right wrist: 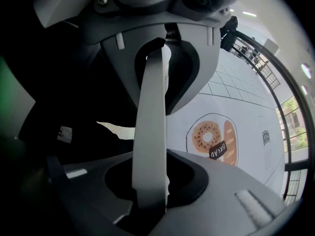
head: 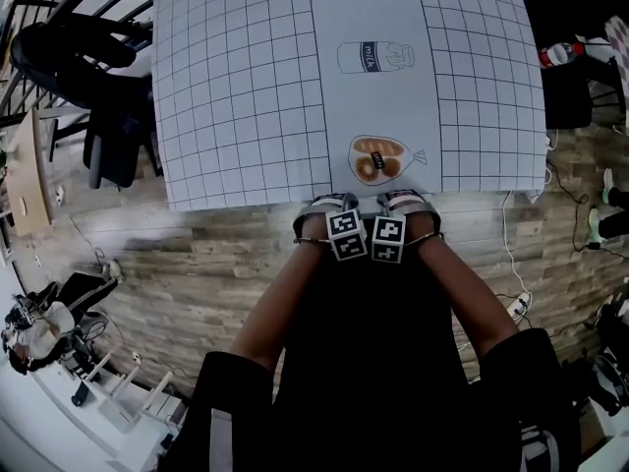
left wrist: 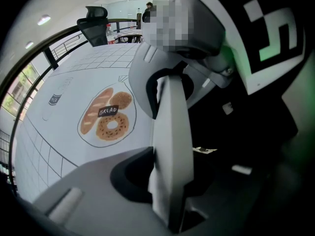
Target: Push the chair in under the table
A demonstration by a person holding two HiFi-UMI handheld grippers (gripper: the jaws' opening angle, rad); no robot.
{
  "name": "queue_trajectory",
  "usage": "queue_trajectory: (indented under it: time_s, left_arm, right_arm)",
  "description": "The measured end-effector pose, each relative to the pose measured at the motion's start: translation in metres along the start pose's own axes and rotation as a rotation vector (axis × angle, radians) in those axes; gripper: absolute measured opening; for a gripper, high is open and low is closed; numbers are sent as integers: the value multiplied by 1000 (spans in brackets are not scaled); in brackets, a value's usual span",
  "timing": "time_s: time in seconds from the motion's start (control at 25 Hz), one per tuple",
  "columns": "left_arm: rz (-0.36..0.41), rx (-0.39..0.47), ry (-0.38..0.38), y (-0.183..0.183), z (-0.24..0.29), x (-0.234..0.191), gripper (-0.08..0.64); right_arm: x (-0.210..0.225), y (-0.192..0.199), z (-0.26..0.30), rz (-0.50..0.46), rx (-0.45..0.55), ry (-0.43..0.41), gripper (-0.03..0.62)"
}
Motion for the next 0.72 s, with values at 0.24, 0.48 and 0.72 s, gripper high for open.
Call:
queue_trajectory:
  time_s: [0.24,0.48,0.72]
  left_arm:
    - [22,12,12,0,1,-3,101]
    - [23,24,21,0,1,-3,106]
    - [-2,20,-2,0,0,-2,101]
  right_arm:
    - [2,0,2,11,-7,-7,91]
    - [-2,6,7,-9,-37,-23,92]
    - [-1,1,1,26,-12,-50,123]
Point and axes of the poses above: the fingertips, and each gripper's own axes: z forward along the fingers, x to its right, y out of its underside, the point moved 3 cm from there along -z, backward along the fingers, and after that the axes turned 13 degrees about z, right-handed, at the moved point
